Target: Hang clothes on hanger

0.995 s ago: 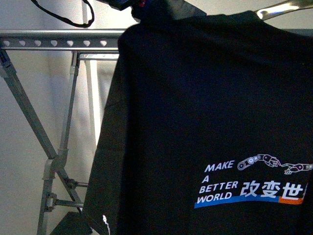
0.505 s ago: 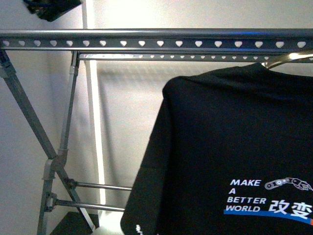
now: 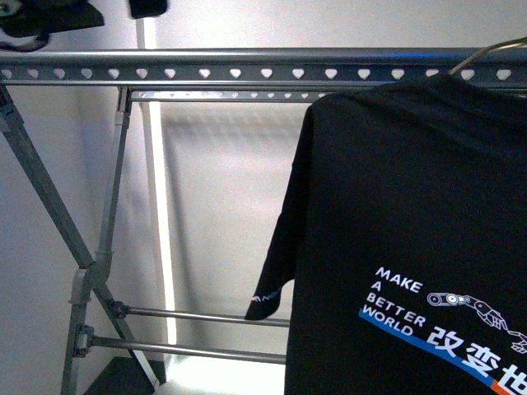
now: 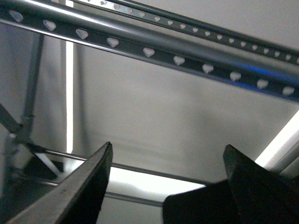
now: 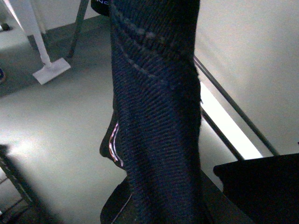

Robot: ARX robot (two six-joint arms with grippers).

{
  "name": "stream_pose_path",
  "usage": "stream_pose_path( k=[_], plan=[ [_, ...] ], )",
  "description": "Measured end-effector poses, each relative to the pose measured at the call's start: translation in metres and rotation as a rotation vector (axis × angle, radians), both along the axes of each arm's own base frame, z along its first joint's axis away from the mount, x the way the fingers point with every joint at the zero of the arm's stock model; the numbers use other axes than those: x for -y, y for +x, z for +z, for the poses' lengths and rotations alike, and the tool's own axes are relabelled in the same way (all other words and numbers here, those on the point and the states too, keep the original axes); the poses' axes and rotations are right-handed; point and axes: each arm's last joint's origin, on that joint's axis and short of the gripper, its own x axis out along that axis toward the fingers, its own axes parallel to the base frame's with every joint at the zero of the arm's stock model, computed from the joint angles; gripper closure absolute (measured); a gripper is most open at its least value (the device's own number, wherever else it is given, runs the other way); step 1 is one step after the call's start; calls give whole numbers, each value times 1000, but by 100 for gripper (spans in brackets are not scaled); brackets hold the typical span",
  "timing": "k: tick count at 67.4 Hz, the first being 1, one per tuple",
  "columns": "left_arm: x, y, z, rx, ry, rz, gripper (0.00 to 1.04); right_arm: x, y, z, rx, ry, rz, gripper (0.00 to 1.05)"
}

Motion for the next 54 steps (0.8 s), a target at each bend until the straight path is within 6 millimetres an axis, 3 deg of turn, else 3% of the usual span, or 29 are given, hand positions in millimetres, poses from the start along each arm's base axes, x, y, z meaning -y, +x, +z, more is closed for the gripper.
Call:
stream_pose_path(
  k=[4,16,21,34,40,54],
  plan=[
    [-7,-17,-12,21,41,2,52,1,-6,1,-25,36,-34,95],
    [-40,-68,-89,-27,109,33,92,6,-16,8,-142,214,-222,95],
    [-44,-81,-109,-44,114,23,102,7,-15,6,-202,265,-304,95],
    [-55,-112,-137,-35,123,15,101,14,-3,-2,-279,350,-492,95],
    [-60,-124,-150,-43,124,21,101,14,11,-8,-308,392,-551,95],
    [-71,-150,-174,-50,127,-2,101,11,58,1,-304,448,-657,95]
  ],
)
